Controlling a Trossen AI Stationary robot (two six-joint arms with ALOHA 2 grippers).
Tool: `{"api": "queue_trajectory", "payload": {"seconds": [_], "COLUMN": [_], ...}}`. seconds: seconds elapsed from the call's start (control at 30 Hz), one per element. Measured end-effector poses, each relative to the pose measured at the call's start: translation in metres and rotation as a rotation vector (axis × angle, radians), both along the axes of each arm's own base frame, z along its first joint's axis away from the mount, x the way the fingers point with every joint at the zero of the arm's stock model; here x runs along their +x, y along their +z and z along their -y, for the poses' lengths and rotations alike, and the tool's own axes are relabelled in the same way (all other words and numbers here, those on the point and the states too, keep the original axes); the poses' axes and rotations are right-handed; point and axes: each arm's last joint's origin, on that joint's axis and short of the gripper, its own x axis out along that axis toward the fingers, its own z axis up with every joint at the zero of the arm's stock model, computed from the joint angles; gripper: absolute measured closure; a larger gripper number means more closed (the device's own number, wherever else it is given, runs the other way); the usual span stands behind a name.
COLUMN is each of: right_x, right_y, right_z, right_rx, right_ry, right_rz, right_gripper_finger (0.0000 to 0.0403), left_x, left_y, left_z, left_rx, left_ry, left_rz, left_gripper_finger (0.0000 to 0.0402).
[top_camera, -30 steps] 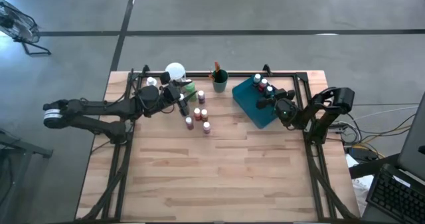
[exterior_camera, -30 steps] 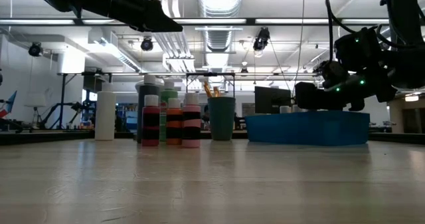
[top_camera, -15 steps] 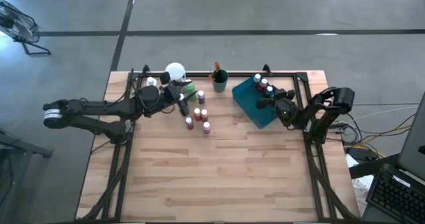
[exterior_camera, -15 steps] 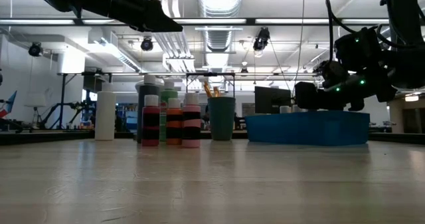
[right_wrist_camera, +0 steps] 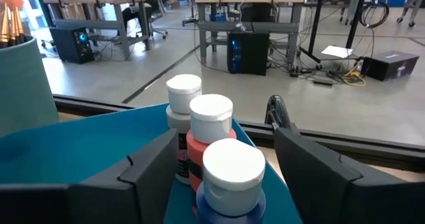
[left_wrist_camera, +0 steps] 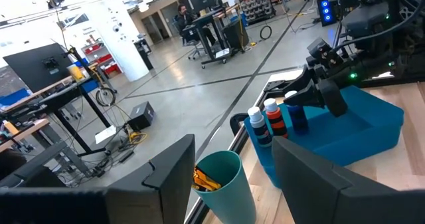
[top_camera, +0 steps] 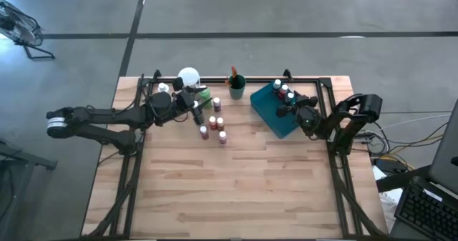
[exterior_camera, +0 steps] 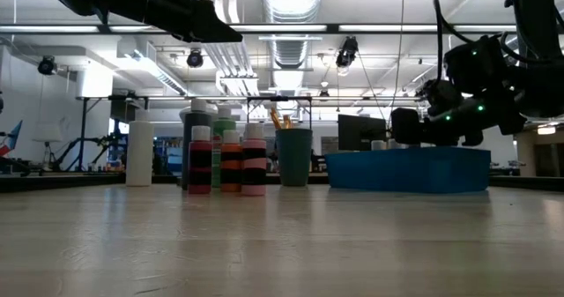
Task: Pick & Place Paint Supplies
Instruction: Put the red paint bottle into the blue bin
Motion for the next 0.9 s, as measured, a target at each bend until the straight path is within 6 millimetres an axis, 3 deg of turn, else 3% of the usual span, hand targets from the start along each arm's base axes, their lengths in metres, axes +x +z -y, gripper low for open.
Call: {"api": "queue_trajectory", "payload": {"seconds": [0.23,0.47,0.67,0.9], "right_x": [0.000,-0.002,-0.005,0.002], "right_y": [0.010,0.039,0.079,0.137], "right_z": [0.000,-0.005,-0.014,-0.024], "right_rx": [-0.042,-0.143,-0.292,-0.477], "right_ry": [0.005,0.050,0.250,0.659], "right_rz": [0.022,0.077,0.221,0.365], "right_gripper_finger": [0.0152,0.0170,0.0187,0.0213], "left_x": [0.000,0.000,0.000,0.000], "left_y": [0.000,-0.001,-0.001,-0.001], "left_z": [0.000,0.000,0.000,0.001], "left_rx": [0.000,-0.008,-0.005,-0.013], "left_ry": [0.000,0.000,-0.017,-0.029], "left_rz": [0.000,-0.008,-0.012,-0.006], "left_gripper_finger": [0.0195,0.0195,0.0195,0.0195]}}
